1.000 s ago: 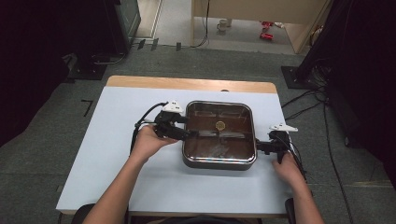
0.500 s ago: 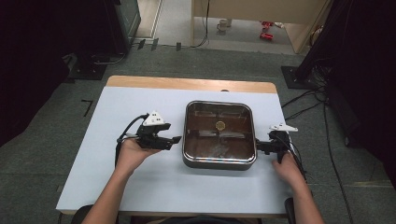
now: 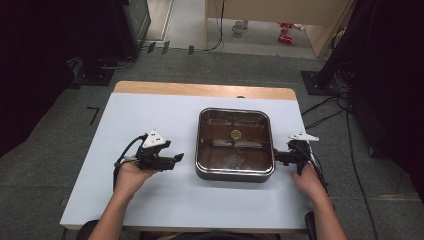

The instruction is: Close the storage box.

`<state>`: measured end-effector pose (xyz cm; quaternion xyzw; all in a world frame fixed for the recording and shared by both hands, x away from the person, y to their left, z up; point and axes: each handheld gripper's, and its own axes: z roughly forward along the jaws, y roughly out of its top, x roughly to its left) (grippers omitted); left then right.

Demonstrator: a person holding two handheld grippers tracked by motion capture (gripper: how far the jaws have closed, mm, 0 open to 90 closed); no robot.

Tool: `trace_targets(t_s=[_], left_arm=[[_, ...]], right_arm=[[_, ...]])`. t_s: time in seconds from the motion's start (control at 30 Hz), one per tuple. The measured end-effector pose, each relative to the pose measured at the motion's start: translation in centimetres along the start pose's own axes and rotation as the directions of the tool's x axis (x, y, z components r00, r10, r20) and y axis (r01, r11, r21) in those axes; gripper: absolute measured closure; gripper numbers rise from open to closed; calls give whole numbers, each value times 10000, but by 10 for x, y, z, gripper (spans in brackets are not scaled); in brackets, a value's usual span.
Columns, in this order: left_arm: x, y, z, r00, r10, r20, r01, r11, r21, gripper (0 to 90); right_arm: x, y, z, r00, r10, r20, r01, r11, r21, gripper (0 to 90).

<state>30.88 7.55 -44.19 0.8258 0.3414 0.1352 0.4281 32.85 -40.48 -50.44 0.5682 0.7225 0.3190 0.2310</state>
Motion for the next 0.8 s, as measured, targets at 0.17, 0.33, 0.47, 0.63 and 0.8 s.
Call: trace_targets(t_s=[0.17,0.33,0.47,0.63,0.8], left_arm=[[2,-16,-1,9994,-68,-344,68,10000,11,246],[4,-27,4,9987,-214,-460,226,9994,259,211],[6,-36,14,9968,-416,-686,475,9951,864,210],[4,-43,25,9959,-79,-904,193,9919,1259,196],[-2,-46,29,9964,217,-815,-106,9909,1340,182]], right_arm=[[0,0,0,10000,9,5,-9,10000,-2,113],[0,0,0,10000,13,2,-13,10000,-3,112],[0,0,0,10000,11,2,-11,10000,-3,113],[0,0,0,10000,17,2,-17,10000,-20,113],[0,0,0,10000,17,1,-17,10000,-17,113]])
